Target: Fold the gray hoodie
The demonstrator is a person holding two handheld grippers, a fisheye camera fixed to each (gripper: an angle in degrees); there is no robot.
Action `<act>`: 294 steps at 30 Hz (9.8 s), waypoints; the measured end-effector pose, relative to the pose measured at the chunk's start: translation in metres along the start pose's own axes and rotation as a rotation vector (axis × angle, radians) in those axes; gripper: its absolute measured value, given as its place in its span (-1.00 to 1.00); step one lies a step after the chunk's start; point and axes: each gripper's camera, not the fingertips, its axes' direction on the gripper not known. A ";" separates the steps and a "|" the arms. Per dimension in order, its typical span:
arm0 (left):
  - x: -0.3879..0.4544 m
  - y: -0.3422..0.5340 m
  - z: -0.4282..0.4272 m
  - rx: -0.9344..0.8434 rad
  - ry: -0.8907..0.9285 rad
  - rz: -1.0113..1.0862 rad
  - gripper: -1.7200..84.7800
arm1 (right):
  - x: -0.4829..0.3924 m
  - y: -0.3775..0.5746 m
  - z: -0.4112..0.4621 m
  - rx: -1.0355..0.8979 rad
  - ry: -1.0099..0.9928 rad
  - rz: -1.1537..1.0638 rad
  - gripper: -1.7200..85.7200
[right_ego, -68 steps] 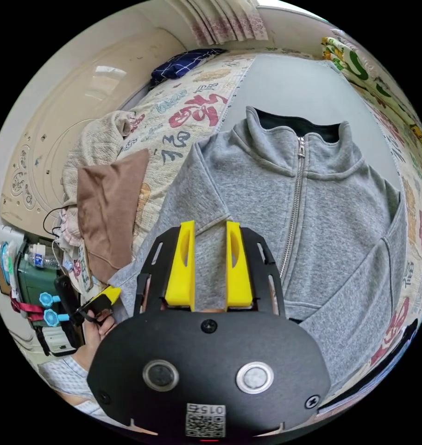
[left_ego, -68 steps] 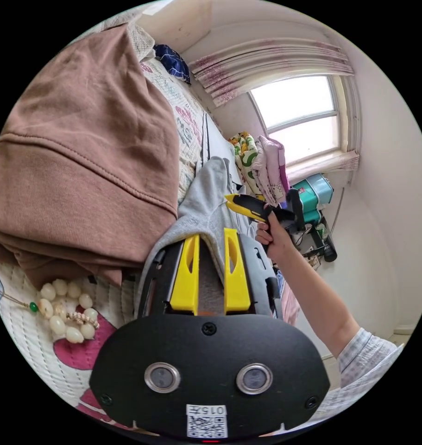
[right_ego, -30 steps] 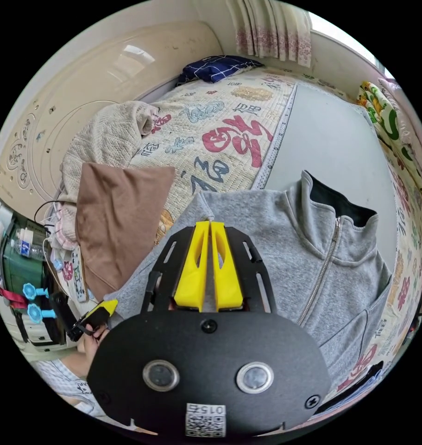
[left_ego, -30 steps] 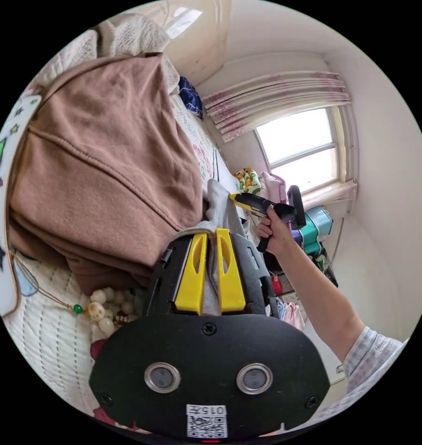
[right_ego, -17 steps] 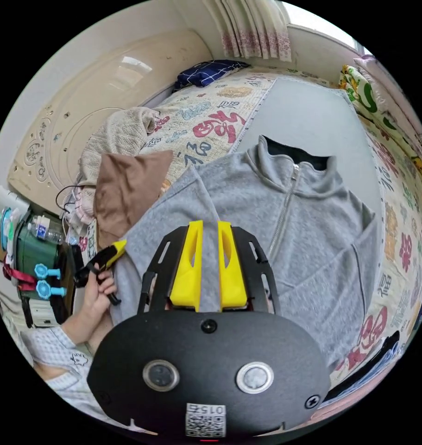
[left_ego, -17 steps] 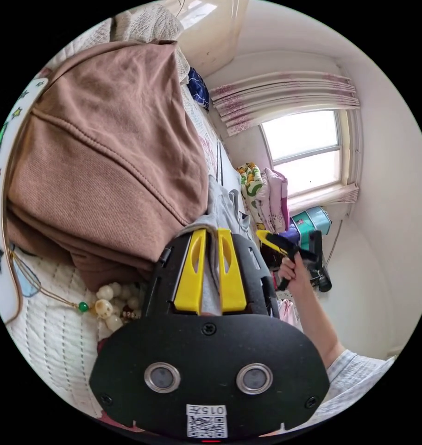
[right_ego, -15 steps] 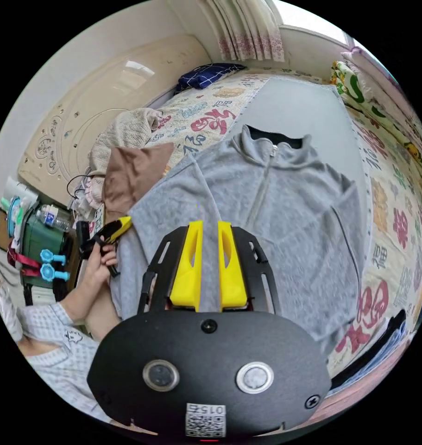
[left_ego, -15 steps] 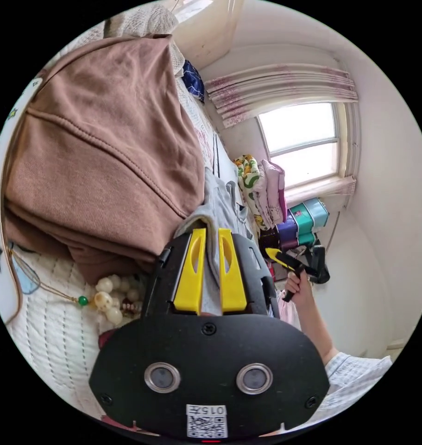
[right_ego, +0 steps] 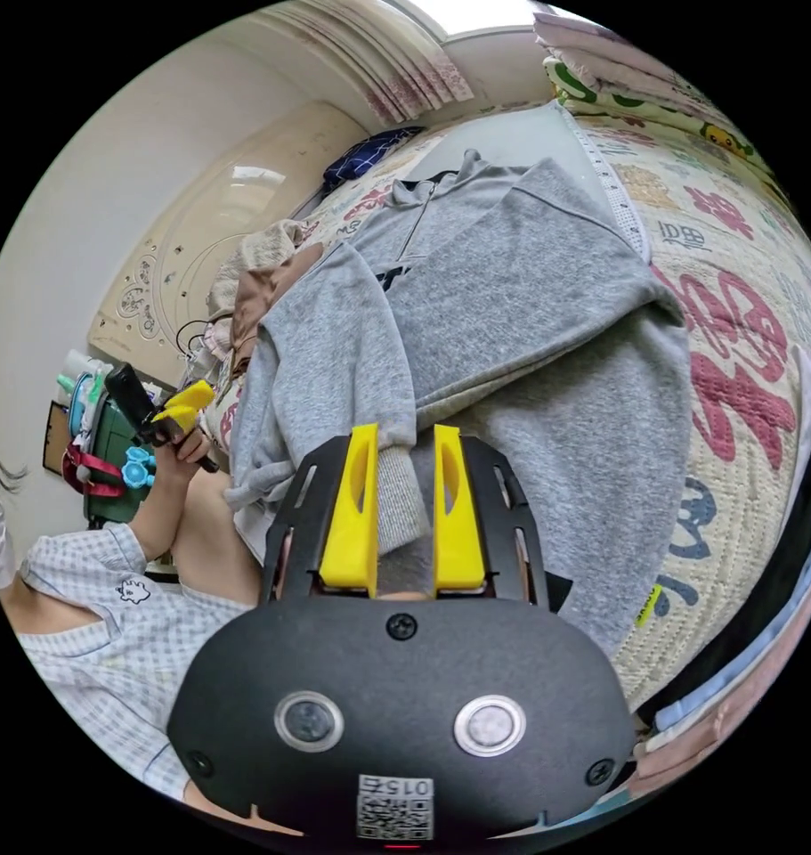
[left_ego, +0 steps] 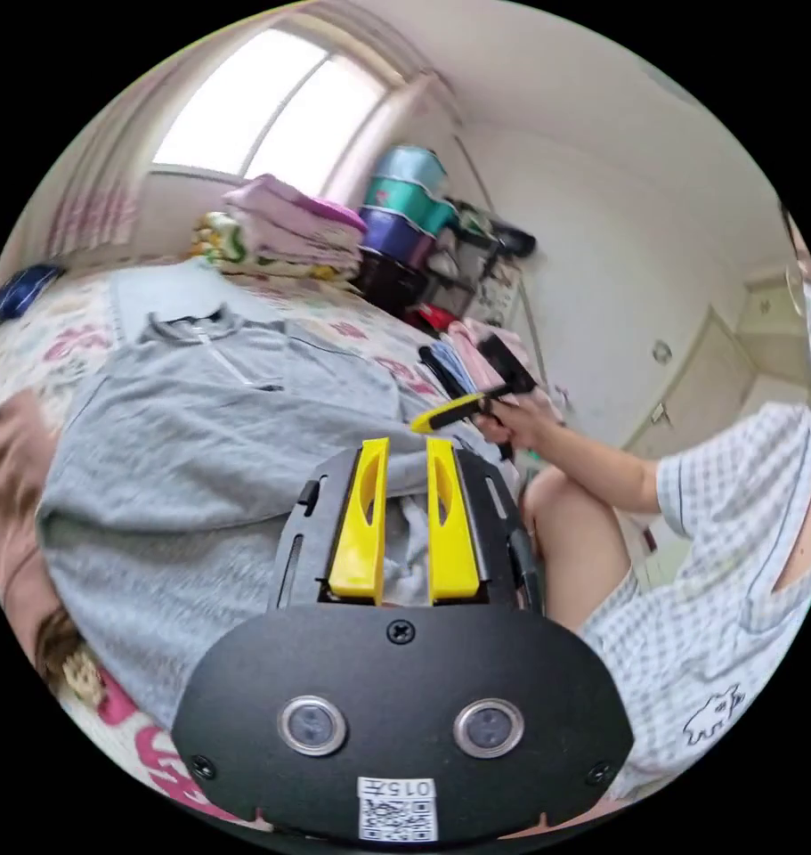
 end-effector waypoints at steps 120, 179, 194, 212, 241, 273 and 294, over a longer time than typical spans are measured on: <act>-0.476 -0.171 0.120 -0.159 -0.497 -0.482 -0.86 | -0.206 -0.597 0.324 0.103 0.521 -0.021 -0.84; -0.271 0.192 -0.069 0.008 -0.356 -0.675 -0.90 | -0.047 -0.116 -0.221 0.435 -0.001 0.467 -0.89; -0.302 0.187 -0.065 0.102 -0.306 -0.701 -0.83 | -0.181 -0.048 -0.201 0.629 0.521 0.357 -0.87; -0.341 0.196 -0.079 0.098 -0.254 -0.783 -0.80 | -0.724 0.040 0.225 -0.099 0.151 -0.729 -0.73; -0.165 0.027 -0.101 -0.033 -0.067 -0.101 -0.77 | -0.591 0.184 -0.051 0.381 0.136 0.075 -0.78; 0.134 0.087 -0.062 -0.309 -0.441 0.171 -0.79 | -0.623 0.196 -0.167 0.196 0.236 -0.026 -0.80; 0.140 0.098 -0.138 -0.206 -0.397 -0.291 -0.94 | -0.601 0.159 -0.337 0.267 0.134 0.112 -0.91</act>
